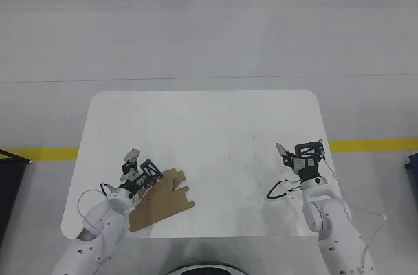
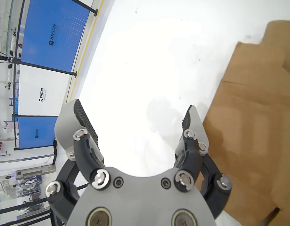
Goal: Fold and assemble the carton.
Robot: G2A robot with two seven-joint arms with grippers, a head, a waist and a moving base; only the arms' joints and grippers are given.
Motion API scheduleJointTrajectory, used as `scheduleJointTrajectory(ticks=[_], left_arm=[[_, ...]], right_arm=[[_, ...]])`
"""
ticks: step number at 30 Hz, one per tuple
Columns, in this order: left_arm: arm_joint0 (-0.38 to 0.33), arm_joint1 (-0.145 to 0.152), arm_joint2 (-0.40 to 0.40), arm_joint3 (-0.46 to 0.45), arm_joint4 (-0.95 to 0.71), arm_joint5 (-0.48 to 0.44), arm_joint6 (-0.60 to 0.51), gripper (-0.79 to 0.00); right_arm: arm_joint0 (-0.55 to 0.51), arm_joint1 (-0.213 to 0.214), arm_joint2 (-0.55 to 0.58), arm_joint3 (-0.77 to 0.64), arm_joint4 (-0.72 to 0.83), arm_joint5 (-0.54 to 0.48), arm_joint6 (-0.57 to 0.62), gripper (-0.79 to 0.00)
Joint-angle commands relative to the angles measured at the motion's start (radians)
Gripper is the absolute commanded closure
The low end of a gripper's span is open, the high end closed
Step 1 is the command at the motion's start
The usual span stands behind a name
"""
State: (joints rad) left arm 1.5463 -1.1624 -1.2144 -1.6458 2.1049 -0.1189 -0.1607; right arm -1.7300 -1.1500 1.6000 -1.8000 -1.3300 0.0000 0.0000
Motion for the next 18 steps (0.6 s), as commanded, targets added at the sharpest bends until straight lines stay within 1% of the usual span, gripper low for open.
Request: scheduleJointTrajectory(ticks=[1, 6, 9, 18], left_arm=[[-0.004, -0.001, 0.002, 0.005, -0.011, -0.015, 0.005, -0.785], [-0.001, 0.003, 0.0, 0.0, -0.02, -0.089, 0.039, -0.785], [0.015, 0.008, -0.003, -0.014, -0.016, -0.144, 0.067, -0.785], [0.066, 0.024, -0.048, -0.055, -0.04, -0.249, 0.139, -0.785]], right_arm=[[0.0, 0.0, 0.0, 0.0, 0.0, 0.0, 0.0, -0.785], [0.0, 0.0, 0.0, 0.0, 0.0, 0.0, 0.0, -0.785], [0.0, 0.0, 0.0, 0.0, 0.0, 0.0, 0.0, -0.785], [0.0, 0.0, 0.0, 0.0, 0.0, 0.0, 0.0, -0.785]])
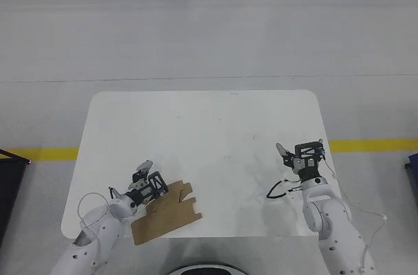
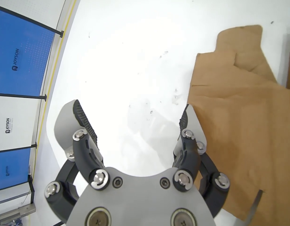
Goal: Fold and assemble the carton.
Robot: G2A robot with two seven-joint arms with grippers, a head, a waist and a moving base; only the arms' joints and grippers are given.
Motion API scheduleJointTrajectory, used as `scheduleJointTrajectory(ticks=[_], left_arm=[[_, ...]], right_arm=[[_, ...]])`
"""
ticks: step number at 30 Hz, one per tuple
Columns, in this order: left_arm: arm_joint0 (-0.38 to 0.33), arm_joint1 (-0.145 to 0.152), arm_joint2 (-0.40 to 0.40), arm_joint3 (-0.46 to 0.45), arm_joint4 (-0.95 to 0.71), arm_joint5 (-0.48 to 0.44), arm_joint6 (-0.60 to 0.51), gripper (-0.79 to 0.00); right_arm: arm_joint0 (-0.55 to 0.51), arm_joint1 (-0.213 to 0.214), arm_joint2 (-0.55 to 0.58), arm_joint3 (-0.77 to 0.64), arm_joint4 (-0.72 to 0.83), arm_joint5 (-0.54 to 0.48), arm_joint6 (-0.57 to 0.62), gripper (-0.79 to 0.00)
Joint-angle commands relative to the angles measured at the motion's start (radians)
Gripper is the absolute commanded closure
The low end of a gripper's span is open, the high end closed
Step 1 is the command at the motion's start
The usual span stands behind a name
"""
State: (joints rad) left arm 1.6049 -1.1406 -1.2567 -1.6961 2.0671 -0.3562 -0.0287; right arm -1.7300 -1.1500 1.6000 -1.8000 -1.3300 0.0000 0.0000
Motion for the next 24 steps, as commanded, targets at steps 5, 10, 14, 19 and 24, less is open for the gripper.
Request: scheduleJointTrajectory(ticks=[5, 10, 14, 19, 24], left_arm=[[0.032, 0.01, -0.029, -0.027, -0.003, -0.039, 0.033, -0.785], [0.046, 0.012, -0.07, -0.055, -0.063, 0.005, 0.057, -0.785], [0.083, 0.015, -0.169, -0.102, -0.247, 0.014, 0.105, -0.785], [0.193, 0.033, -0.305, -0.158, -0.391, -0.127, 0.222, -0.785], [0.296, 0.044, -0.395, -0.121, -0.57, -0.287, 0.348, -0.785]], right_arm=[[0.0, 0.0, 0.0, 0.0, 0.0, 0.0, 0.0, -0.785], [0.0, 0.0, 0.0, 0.0, 0.0, 0.0, 0.0, -0.785], [0.0, 0.0, 0.0, 0.0, 0.0, 0.0, 0.0, -0.785], [0.0, 0.0, 0.0, 0.0, 0.0, 0.0, 0.0, -0.785], [0.0, 0.0, 0.0, 0.0, 0.0, 0.0, 0.0, -0.785]])
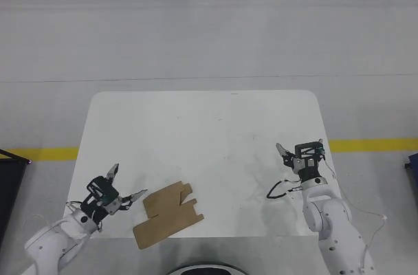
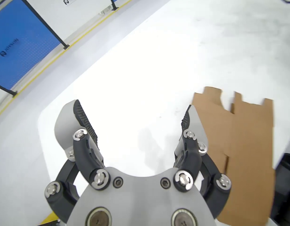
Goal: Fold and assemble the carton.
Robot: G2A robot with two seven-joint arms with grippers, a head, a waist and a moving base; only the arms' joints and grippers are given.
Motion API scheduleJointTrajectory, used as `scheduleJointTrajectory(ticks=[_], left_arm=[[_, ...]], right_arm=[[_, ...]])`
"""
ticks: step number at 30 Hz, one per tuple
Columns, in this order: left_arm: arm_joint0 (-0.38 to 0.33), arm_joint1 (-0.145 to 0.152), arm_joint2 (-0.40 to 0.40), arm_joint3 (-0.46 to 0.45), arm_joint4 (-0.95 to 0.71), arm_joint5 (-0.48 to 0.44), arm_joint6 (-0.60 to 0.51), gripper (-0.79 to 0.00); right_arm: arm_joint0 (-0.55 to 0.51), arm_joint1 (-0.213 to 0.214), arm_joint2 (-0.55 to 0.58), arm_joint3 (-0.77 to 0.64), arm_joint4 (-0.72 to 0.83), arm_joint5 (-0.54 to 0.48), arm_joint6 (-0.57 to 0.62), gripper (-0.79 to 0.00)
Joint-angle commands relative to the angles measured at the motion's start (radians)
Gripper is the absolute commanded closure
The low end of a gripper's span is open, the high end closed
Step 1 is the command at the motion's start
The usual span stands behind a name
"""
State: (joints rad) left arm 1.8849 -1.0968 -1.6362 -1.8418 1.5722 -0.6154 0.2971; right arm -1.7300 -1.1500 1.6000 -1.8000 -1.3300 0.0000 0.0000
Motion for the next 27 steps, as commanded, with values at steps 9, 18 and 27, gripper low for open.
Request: scheduleJointTrajectory(ticks=[9, 18, 27], left_arm=[[0.019, -0.001, -0.019, 0.034, -0.104, -0.033, 0.022, -0.785], [0.14, 0.029, -0.04, 0.008, 0.446, 0.179, 0.473, -0.785], [0.28, 0.044, -0.032, 0.095, 0.722, 0.577, 0.794, -0.785]], right_arm=[[0.0, 0.0, 0.0, 0.0, 0.0, 0.0, 0.0, -0.785], [0.0, 0.0, 0.0, 0.0, 0.0, 0.0, 0.0, -0.785], [0.0, 0.0, 0.0, 0.0, 0.0, 0.0, 0.0, -0.785]])
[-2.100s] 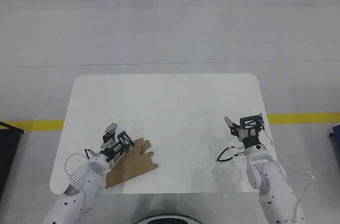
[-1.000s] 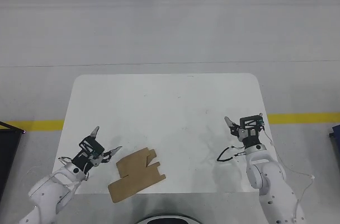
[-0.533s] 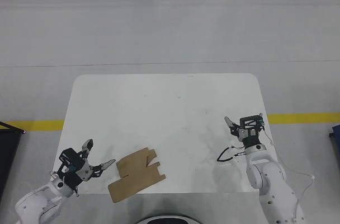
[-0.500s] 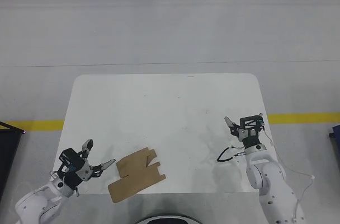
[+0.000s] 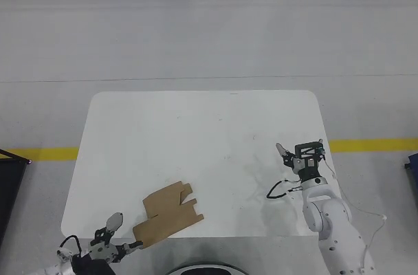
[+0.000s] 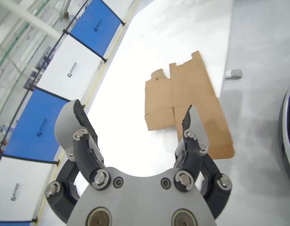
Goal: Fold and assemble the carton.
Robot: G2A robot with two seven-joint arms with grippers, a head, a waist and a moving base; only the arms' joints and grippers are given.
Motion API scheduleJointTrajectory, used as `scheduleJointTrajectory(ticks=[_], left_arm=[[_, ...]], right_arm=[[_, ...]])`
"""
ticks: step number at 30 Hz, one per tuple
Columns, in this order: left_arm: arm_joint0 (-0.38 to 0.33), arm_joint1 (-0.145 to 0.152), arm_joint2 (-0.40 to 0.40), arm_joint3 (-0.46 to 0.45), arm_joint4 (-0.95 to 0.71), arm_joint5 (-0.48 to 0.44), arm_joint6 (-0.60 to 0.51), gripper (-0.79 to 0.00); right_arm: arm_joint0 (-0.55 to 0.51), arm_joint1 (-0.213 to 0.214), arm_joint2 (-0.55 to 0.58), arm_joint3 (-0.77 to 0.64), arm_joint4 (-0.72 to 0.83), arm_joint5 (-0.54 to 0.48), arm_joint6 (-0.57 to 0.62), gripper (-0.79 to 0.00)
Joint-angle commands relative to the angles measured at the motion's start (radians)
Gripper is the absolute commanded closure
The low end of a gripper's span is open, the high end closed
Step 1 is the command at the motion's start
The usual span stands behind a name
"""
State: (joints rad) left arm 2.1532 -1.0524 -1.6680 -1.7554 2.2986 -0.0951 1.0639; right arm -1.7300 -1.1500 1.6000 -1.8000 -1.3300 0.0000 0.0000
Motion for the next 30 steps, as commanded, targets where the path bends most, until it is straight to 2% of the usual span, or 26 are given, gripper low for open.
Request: scheduleJointTrajectory(ticks=[1, 3, 10, 11, 13, 14, 15, 18, 21, 26, 30], left_arm=[[0.021, -0.002, 0.0, 0.016, -0.013, 0.1, 0.026, -0.785], [0.036, -0.01, 0.009, 0.023, -0.075, 0.165, -0.005, -0.785], [0.036, -0.01, 0.009, 0.023, -0.075, 0.165, -0.005, -0.785], [0.03, -0.008, -0.003, 0.024, -0.029, 0.197, -0.023, -0.785], [0.018, -0.009, -0.014, 0.053, 0.262, 0.419, -0.196, -0.785], [0.021, -0.011, 0.03, 0.062, 0.305, 0.42, -0.2, -0.785], [0.012, -0.01, 0.048, 0.065, 0.3, 0.41, -0.159, -0.785], [0.002, -0.003, 0.045, 0.106, 0.325, 0.423, -0.07, -0.785], [0.005, 0.004, 0.049, 0.133, 0.347, 0.392, -0.028, -0.785], [0.022, 0.011, 0.06, 0.14, 0.441, 0.384, -0.055, -0.785], [0.041, 0.008, 0.076, 0.109, 0.488, 0.42, -0.171, -0.785]], right_arm=[[0.0, 0.0, 0.0, 0.0, 0.0, 0.0, 0.0, -0.785], [0.0, 0.0, 0.0, 0.0, 0.0, 0.0, 0.0, -0.785], [0.0, 0.0, 0.0, 0.0, 0.0, 0.0, 0.0, -0.785], [0.0, 0.0, 0.0, 0.0, 0.0, 0.0, 0.0, -0.785], [0.0, 0.0, 0.0, 0.0, 0.0, 0.0, 0.0, -0.785], [0.0, 0.0, 0.0, 0.0, 0.0, 0.0, 0.0, -0.785], [0.0, 0.0, 0.0, 0.0, 0.0, 0.0, 0.0, -0.785], [0.0, 0.0, 0.0, 0.0, 0.0, 0.0, 0.0, -0.785], [0.0, 0.0, 0.0, 0.0, 0.0, 0.0, 0.0, -0.785], [0.0, 0.0, 0.0, 0.0, 0.0, 0.0, 0.0, -0.785], [0.0, 0.0, 0.0, 0.0, 0.0, 0.0, 0.0, -0.785]])
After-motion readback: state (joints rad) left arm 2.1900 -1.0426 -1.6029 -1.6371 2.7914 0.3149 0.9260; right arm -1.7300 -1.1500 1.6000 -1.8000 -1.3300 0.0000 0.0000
